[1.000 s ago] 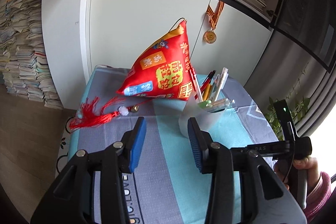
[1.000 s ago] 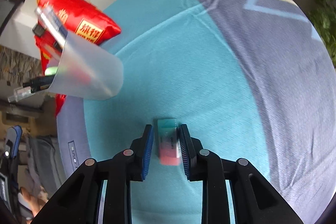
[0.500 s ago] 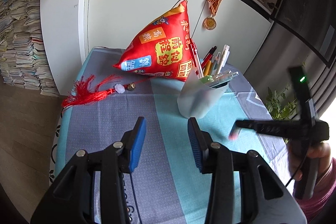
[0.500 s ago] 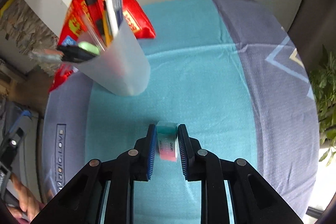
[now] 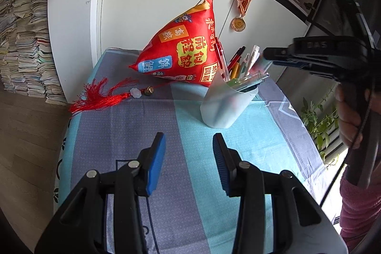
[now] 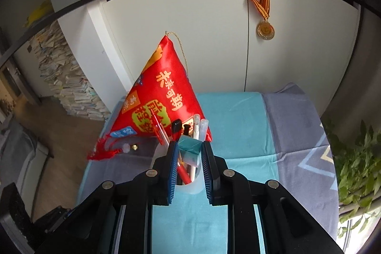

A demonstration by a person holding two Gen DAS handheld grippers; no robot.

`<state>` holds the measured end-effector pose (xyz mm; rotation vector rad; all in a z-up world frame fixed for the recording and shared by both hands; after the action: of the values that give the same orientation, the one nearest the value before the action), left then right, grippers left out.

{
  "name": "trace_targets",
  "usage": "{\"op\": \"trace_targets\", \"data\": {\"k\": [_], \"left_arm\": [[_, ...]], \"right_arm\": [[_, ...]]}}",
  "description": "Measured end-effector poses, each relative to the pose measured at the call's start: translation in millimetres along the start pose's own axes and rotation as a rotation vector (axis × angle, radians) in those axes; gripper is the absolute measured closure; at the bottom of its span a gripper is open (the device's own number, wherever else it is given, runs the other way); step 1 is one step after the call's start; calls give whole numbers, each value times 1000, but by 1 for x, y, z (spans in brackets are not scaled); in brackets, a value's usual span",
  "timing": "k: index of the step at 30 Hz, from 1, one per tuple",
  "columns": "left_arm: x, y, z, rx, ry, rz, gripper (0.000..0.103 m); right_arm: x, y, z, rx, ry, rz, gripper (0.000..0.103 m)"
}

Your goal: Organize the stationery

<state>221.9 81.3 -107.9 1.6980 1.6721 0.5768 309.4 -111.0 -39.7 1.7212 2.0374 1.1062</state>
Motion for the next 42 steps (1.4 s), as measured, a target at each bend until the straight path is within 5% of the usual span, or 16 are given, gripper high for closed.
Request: {"op": "trace_targets", "data": {"k": [11,19,31,34,36,42], "left_arm": [[0,0,1,4,9,1,59],[-9,4,-8,-23,10,10,56],[-39,7,-44,-139,72,83,33],[-47,7,-57,-175,84,99,28],[-51,7,-64,-192,93,102,26],[-68,2,-88,-245,126,136,21]], "right_arm": [[-13,-25,28,117,25,81,82],[-15,-31,-16,30,17,46,82],[13,-64,-86,-130,-78,-142,80],[17,-71,-100,-164,-98,-161,74],[18,-76,-111,-191,-109,-168,61],[14,-88,-141,-249,-120,-147,60]]}}
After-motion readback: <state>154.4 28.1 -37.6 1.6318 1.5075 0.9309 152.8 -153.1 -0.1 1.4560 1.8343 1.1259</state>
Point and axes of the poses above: each gripper's, at about its wrist camera, not at the fingertips, and z roughly the way its jaws point, x to its left, y to its top, the point moved 1 cm from there along z, roughly the way its jaws point, and after that the axes turned 10 degrees about y, right-handed, at the moved point
